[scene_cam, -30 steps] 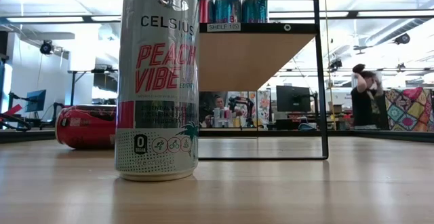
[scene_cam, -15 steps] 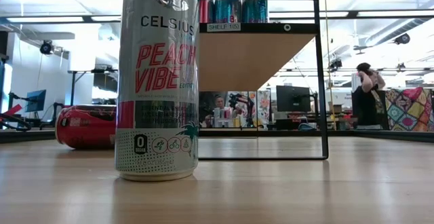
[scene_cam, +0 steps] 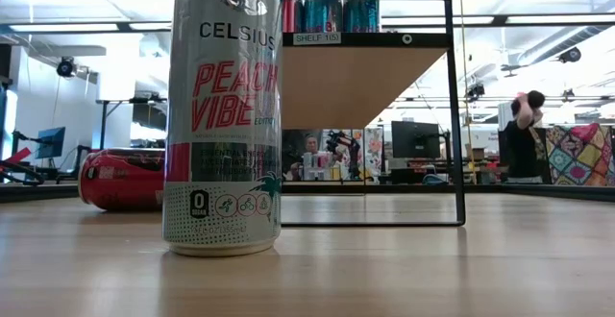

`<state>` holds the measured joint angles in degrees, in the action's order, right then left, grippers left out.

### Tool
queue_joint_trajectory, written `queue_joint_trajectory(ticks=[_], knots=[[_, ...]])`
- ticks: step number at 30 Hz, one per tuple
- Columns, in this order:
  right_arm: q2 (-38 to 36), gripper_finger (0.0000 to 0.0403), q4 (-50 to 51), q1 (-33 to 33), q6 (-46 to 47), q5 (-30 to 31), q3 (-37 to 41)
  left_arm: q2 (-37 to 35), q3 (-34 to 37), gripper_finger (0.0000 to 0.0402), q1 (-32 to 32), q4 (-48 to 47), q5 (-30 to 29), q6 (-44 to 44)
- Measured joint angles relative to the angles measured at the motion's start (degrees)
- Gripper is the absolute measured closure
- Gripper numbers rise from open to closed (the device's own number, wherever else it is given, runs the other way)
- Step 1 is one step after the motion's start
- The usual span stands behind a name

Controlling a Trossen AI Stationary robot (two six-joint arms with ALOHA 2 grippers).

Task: Place canned beverage on shelf
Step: Put the red white soda can on the shelf

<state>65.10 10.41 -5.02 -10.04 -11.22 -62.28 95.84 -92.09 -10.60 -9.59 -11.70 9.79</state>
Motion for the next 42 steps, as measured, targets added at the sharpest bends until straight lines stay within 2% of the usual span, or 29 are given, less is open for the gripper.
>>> queue_joint_trajectory(ticks=[19,22,27,29,38,42], knots=[[-0.04,0.0116,-0.01,0.01,0.08,-0.01,0.0,-0.16,-0.01,0.0112,0.03,-0.83,2.0,-0.42],[-0.04,0.0116,0.03,0.02,-0.01,-0.8,-0.02,-0.32,-0.02,0.0092,0.06,-0.93,2.34,-1.39],[-0.06,0.0116,0.28,0.0,-0.08,-1.27,-0.02,-0.66,-0.04,0.0023,0.27,-2.56,2.69,-1.95],[-0.11,0.0116,0.23,0.0,0.13,-1.25,-0.02,-0.69,-0.04,0.0009,0.29,-3.39,2.49,-1.1],[-0.11,0.0116,0.07,-0.35,2.87,-1.22,1.76,-6.44,0.14,0.0031,0.3,-6.8,1.77,2.95],[-0.11,0.0116,-2.47,-1.2,4.87,-1.02,4.72,-9.8,2.55,0.0031,-0.01,-7.2,1.72,3.18]])
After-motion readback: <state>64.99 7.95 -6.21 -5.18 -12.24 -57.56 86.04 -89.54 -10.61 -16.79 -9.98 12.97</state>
